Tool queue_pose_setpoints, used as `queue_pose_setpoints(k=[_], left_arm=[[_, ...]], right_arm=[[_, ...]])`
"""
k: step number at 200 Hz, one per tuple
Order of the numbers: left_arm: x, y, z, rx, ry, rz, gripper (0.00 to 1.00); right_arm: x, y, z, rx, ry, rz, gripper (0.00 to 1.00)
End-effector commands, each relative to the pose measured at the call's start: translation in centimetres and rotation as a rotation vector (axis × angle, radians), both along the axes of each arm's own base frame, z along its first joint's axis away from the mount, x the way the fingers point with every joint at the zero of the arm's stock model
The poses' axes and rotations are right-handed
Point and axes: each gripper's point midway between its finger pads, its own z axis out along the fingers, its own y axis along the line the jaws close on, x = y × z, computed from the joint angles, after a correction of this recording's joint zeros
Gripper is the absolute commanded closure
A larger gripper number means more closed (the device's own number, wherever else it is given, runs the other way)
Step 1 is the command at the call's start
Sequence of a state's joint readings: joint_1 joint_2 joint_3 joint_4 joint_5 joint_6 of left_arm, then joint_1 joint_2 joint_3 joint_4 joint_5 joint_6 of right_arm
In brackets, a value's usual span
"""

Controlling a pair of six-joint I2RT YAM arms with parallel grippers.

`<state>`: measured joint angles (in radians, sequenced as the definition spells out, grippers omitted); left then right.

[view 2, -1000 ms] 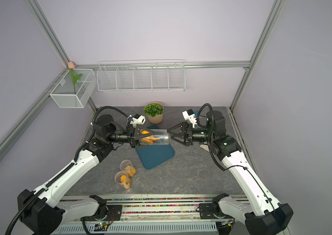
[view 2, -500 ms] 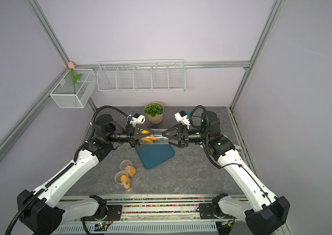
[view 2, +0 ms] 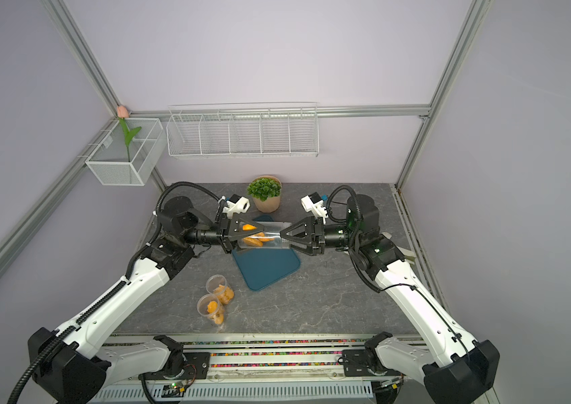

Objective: Pour the cookies out of the jar
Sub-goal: Unscrew the lid from the jar.

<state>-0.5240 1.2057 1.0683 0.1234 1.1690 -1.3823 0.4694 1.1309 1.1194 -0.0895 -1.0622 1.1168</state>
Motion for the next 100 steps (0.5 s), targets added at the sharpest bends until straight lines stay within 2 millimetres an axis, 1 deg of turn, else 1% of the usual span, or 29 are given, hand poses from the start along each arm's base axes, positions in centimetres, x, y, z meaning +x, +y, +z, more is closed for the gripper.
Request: queue_pose_setpoints(k=[1, 10, 30, 52, 100], left_arm=[[-0.2, 0.3, 0.7, -0.013, -0.022, 0.007, 0.4], [-0.3, 0.3, 0.6, -0.012, -0.019, 0.005, 0.39], [-0.4, 0.3, 0.6, -0.012, -0.018, 0.006, 0.4], [-0.3, 0.2, 0.6, -0.012, -0.017, 0.004, 0.39], [0.0, 0.1, 0.6, -0.01, -0.014, 0.004, 0.39]], right_arm=[[-1.6, -0.4, 1.3, 0.025, -0.053, 0.042, 0.29], [-1.8, -0.5, 1.2, 0.01, -0.086, 0.047, 0.29], [-1.9, -0.9, 1.1, -0.024, -0.227, 0.022, 0.29], [-1.0, -0.9, 0.6, -0.039, -0.332, -0.014, 0.29], [0.0, -0.5, 1.3, -0.023, -0.529, -0.008, 0.3]])
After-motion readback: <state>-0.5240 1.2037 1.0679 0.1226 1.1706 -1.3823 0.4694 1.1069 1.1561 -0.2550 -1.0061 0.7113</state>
